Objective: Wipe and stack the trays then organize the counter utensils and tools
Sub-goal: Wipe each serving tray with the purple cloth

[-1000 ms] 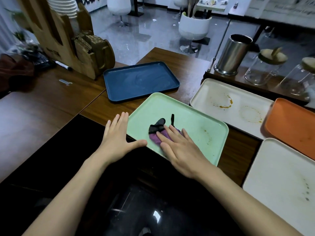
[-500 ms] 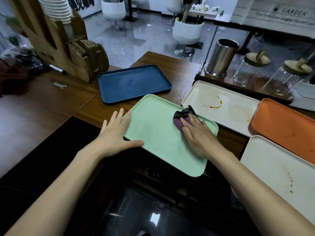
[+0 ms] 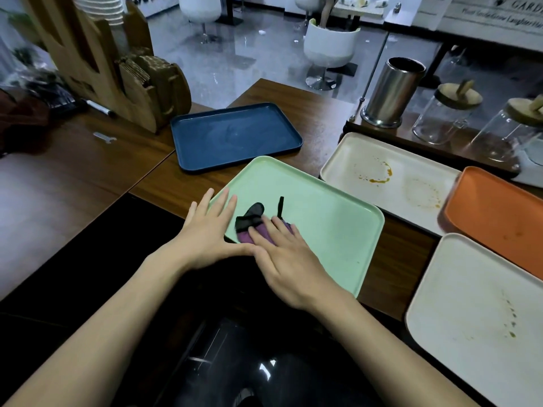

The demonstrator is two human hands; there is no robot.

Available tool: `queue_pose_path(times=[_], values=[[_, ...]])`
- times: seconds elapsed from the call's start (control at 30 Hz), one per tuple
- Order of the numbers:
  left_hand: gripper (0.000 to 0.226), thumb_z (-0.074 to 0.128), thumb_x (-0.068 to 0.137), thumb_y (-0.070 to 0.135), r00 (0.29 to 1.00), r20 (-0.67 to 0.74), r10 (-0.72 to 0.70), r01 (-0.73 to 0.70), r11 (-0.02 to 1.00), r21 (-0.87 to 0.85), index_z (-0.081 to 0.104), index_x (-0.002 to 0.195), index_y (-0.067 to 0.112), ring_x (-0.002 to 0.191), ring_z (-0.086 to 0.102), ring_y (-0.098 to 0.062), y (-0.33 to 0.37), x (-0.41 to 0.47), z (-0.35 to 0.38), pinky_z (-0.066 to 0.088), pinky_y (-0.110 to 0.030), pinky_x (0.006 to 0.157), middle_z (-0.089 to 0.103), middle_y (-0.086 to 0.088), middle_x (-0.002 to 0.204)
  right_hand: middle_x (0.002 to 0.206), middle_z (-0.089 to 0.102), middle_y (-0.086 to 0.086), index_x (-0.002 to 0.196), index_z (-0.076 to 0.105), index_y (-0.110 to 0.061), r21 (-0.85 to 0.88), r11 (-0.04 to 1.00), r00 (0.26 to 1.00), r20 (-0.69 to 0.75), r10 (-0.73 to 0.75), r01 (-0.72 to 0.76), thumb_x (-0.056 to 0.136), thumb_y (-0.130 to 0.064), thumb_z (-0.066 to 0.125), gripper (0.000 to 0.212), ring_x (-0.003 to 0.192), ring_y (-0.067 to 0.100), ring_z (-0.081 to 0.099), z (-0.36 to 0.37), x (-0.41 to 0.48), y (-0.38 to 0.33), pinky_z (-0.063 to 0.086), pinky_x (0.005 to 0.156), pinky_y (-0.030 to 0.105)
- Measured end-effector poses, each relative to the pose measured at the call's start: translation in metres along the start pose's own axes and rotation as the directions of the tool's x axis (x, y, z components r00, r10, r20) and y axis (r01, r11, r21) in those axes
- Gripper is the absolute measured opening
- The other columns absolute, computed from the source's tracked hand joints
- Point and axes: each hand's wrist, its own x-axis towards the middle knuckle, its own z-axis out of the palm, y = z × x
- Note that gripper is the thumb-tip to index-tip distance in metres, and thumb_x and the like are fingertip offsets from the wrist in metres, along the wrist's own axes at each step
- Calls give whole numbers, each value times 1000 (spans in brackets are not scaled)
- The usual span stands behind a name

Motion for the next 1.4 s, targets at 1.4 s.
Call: queue_pose_path(times=[1.4], values=[[144, 5, 42, 113, 996, -53, -68, 74, 990, 121, -7, 162, 34, 153, -23, -33, 1, -4, 3, -10, -55, 124, -29, -1, 166, 166, -18, 8, 161, -2, -24, -62, 950, 952, -9, 306, -306, 85, -74, -5, 91, 153, 18, -19, -16, -58, 20, -15, 123, 34]])
